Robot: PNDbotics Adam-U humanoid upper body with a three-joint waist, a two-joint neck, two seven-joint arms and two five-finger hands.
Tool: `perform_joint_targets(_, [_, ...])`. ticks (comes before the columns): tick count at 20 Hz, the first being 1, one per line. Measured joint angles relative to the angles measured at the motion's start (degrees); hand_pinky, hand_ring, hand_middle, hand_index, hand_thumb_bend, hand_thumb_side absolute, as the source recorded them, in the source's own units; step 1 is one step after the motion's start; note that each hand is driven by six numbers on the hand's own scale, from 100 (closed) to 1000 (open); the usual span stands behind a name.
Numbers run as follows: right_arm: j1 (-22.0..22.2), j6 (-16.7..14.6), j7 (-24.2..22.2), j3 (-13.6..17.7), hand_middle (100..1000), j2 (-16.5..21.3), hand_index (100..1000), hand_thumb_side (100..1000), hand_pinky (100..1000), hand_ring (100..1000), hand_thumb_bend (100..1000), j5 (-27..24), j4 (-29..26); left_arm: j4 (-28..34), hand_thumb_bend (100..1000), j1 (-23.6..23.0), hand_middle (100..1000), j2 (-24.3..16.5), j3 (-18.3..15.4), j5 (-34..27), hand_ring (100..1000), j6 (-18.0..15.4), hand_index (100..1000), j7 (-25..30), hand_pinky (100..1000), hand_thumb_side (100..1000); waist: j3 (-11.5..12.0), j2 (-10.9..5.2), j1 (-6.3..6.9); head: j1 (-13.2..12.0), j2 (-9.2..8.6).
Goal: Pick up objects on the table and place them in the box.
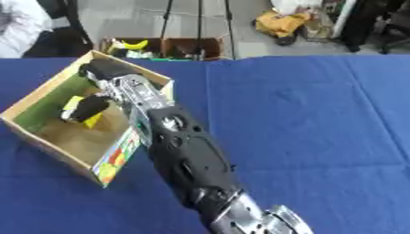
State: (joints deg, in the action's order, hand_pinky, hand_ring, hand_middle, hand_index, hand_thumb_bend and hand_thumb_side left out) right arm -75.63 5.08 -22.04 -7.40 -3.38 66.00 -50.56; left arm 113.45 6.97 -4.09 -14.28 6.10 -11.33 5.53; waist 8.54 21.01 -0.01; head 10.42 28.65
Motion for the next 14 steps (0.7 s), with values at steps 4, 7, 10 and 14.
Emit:
perform_joint_targets(4, [-0.27, -0.03, 0.03, -0.02, 879, 2.55, 919, 623, 869, 1000, 613, -2.33, -3.38, 0.00, 100, -0.36, 613, -0.01, -0.01, 0.00, 590, 0.02, 892, -0.02, 410, 969, -0.54, -0.35, 0.28, -0.36, 0.06])
perform_joint_targets(7, [-0.46, 0.50, -0.31, -0.03, 872, 3.92, 914, 618, 877, 1000, 597, -4.30, -5.36, 0.00, 100, -0.40, 613, -0.02, -0.01, -0.01, 590, 0.02, 892, -0.02, 410, 971, -0.77, -0.53, 0.42, -0.64, 0.07])
perform_joint_targets(10, [-0.45, 1.21, 0.02, -0.02, 864, 4.58, 916, 585, 882, 1000, 572, -6.78, -7.34, 0.00, 100, -0.52, 612, -0.02, -0.01, -0.01, 590, 0.02, 891, -0.02, 410, 971, -0.92, -0.69, 0.93, -0.66, 0.12])
perform_joint_targets(14, [0.35, 2.37, 1.83, -0.03, 855, 7.29, 913, 552, 879, 1000, 545, -13.03, -13.62, 0.00, 100, -0.86, 612, -0.02, -0.04, -0.01, 589, -0.02, 891, -0.09, 410, 971, -1.67, -0.84, 1.18, -0.71, 0.52])
